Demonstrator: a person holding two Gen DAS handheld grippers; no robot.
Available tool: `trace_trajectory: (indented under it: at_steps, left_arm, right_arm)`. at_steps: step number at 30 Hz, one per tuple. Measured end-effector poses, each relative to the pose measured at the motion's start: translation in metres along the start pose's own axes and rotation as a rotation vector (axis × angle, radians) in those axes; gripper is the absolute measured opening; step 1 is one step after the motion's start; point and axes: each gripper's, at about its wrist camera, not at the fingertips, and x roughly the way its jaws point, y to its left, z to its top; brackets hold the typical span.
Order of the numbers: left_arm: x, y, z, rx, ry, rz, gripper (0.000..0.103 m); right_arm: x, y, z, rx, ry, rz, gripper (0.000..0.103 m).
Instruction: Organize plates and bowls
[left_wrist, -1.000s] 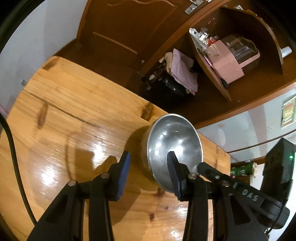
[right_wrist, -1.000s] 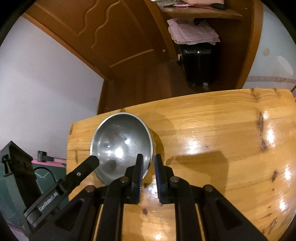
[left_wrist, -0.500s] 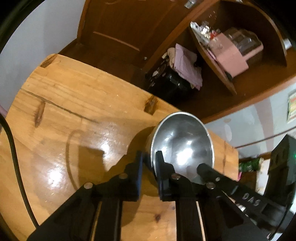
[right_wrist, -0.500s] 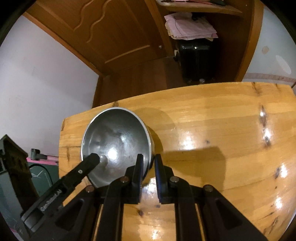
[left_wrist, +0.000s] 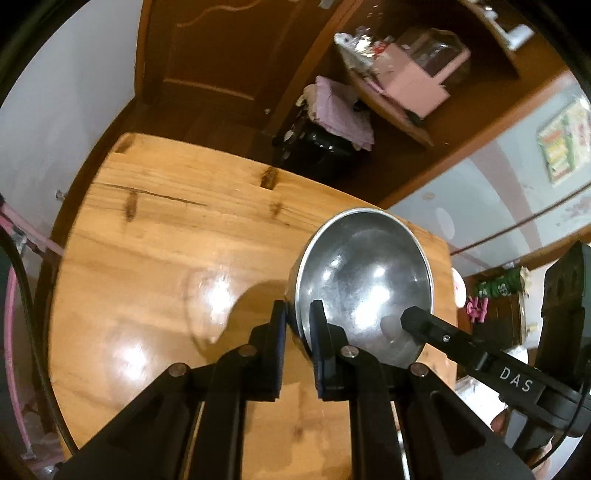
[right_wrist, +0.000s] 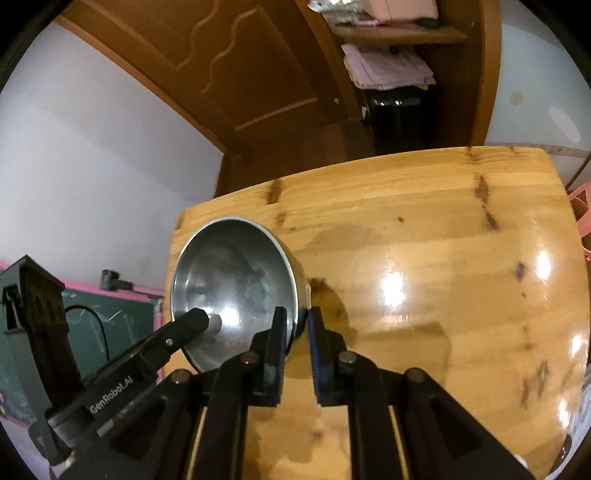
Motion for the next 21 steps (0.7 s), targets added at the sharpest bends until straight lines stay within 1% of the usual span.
trace_trajectory:
  at_steps: [6, 7, 11, 16, 21]
  left_arm:
    - [-0.076, -0.011, -0.048, 0.053, -0.021, 0.008, 0.01]
    - [-0.087, -0.012, -0.058, 0.059, -0.024, 0.01, 0.01]
    - [-0.125, -0.008, -0.1, 0.077, -0.037, 0.005, 0.01]
    - [-0.152, 0.007, -0.159, 0.1, -0.029, 0.017, 0.01]
    - [-0.155, 0.028, -0.218, 0.12, 0.001, 0.06, 0.01]
  right_arm:
    - [-0.058, 0.026, -0.051, -0.031, -0.045, 0.022, 0.011]
    - [-0.07, 0.031, -0.064, -0.041, -0.054, 0.027, 0.012]
    - [-0.095, 0.041, -0.107, -0.073, -0.067, 0.045, 0.012]
    - [-0.103, 0.043, -0.165, -0.091, -0.041, 0.083, 0.012]
    - [-0.085, 0.036, -0.218, -0.101, 0.0, 0.099, 0.012]
